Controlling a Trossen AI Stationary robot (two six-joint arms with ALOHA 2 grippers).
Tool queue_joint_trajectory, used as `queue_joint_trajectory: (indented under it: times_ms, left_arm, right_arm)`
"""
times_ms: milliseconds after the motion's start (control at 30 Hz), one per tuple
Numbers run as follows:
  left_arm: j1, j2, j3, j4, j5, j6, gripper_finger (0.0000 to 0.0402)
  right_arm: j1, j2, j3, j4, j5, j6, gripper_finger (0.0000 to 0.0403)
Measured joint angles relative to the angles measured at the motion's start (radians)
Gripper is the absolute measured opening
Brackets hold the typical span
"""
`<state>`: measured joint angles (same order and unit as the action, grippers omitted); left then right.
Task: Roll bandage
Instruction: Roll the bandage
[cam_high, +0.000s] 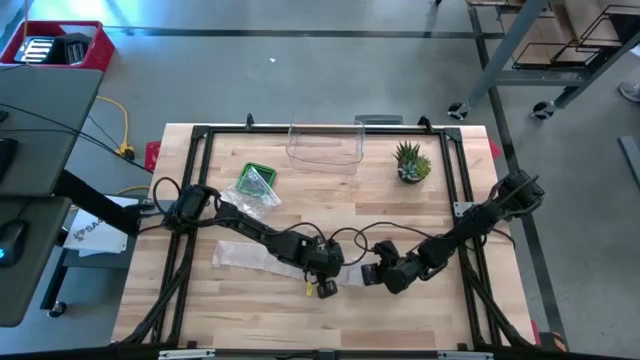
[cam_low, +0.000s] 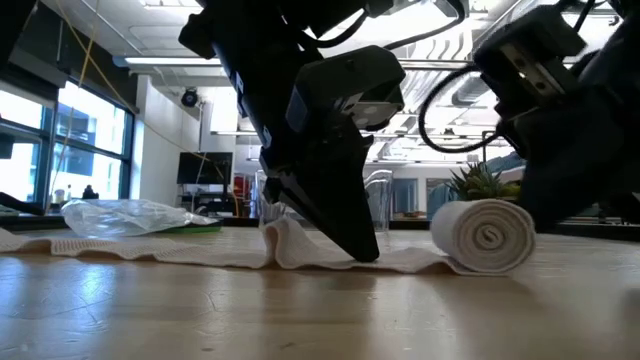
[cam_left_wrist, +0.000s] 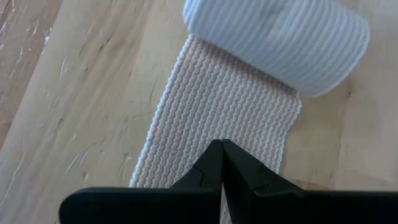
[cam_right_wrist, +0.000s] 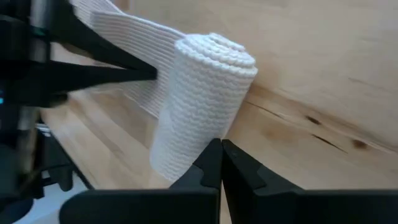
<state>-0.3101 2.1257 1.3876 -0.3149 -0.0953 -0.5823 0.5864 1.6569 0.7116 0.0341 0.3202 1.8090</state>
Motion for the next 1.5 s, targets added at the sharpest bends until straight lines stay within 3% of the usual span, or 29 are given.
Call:
queue_joint_trajectory:
  times_ms: [500, 967, 1233, 1333, 1500]
  left_arm:
    - [-0.001, 0.001, -0.001, -0.004, 0.019, 0.016, 0.0000]
    - [-0.002, -0.022, -0.003, -0.058, 0.037, 0.062, 0.0000]
    - [0.002, -0.048, -0.005, -0.074, 0.021, 0.074, 0.0000]
    - [0.004, -0.069, -0.005, -0.071, 0.001, 0.099, 0.0000]
    - [0.004, -0.077, -0.005, -0.086, -0.008, 0.108, 0.0000]
  right_arm:
    - [-0.050, 0.070, 0.149, 0.000, 0.014, -0.170, 0.0000]
    - [-0.046, 0.037, 0.143, -0.040, 0.036, -0.214, 0.0000]
    - [-0.020, -0.030, 0.142, -0.236, 0.019, -0.212, 0.0000]
    - [-0.015, -0.021, 0.142, -0.258, -0.038, -0.212, 0.0000]
    - [-0.017, -0.019, 0.142, -0.298, -0.040, -0.204, 0.0000]
